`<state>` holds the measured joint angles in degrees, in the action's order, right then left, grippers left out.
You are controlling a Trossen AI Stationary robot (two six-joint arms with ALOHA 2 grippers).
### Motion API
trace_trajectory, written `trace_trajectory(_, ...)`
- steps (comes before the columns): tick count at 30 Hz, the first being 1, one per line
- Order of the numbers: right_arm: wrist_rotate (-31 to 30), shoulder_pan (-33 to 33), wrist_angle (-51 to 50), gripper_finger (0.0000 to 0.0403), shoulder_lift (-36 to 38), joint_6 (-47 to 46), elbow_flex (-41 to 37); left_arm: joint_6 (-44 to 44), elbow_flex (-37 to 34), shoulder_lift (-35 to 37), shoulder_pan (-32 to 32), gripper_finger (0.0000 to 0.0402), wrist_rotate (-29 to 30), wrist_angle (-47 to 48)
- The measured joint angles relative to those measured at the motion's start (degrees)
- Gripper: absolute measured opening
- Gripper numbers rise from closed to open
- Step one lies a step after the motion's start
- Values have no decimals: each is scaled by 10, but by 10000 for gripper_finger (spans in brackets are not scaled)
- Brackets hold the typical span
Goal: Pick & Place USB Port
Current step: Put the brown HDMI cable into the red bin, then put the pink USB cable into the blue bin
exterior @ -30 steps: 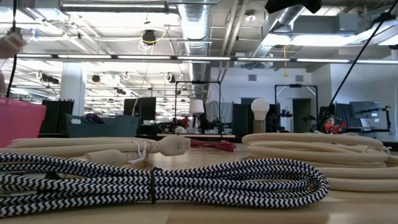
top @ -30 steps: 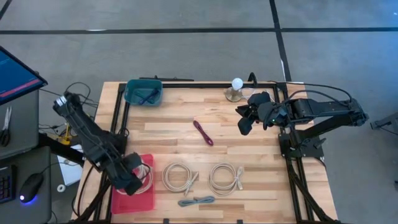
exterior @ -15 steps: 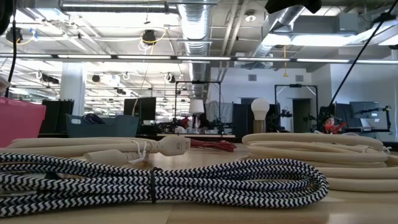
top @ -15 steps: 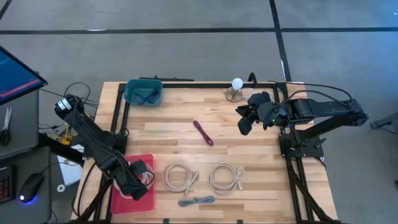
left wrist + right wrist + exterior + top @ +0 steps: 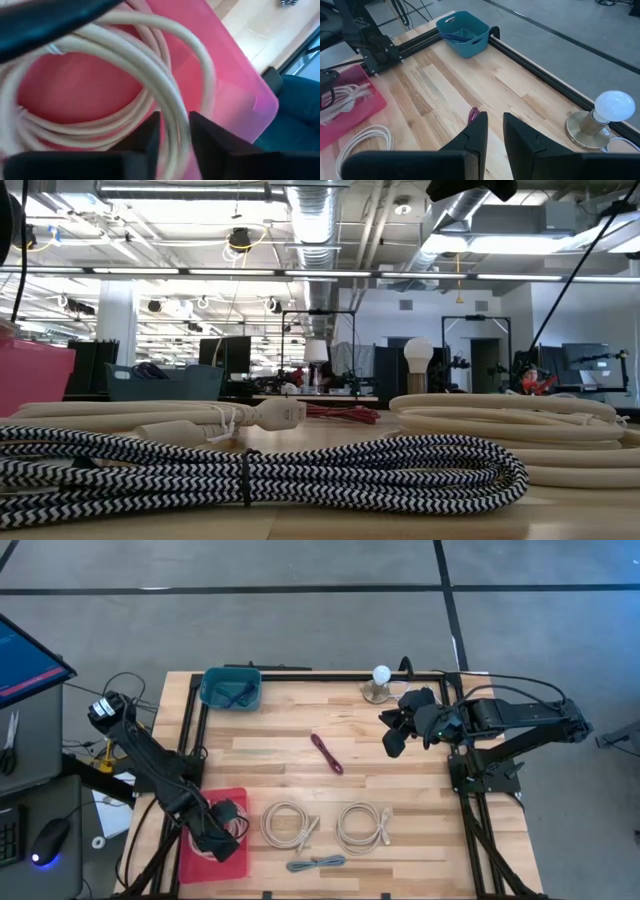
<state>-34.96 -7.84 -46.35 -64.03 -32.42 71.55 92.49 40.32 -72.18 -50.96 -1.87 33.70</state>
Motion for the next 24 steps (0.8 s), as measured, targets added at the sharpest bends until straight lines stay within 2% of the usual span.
trace_trajectory(6, 0, 0, 0, 54, 0, 0, 0, 0, 0, 5, 0, 200, -68, -6)
trace_trajectory(10, 0, 0, 0, 54, 0, 9, 0, -1, 0, 28, 0, 234, -102, -8)
trace_trajectory(14, 0, 3, 0, 54, 0, 9, 0, -1, 0, 70, 7, 238, -103, -18)
trace_trajectory(20, 0, 6, 0, 54, 0, 15, 0, -1, 0, 163, 40, 211, -101, -30)
trace_trajectory(24, 0, 5, 0, 54, 0, 15, 0, -1, 0, 226, 68, 191, -42, -36)
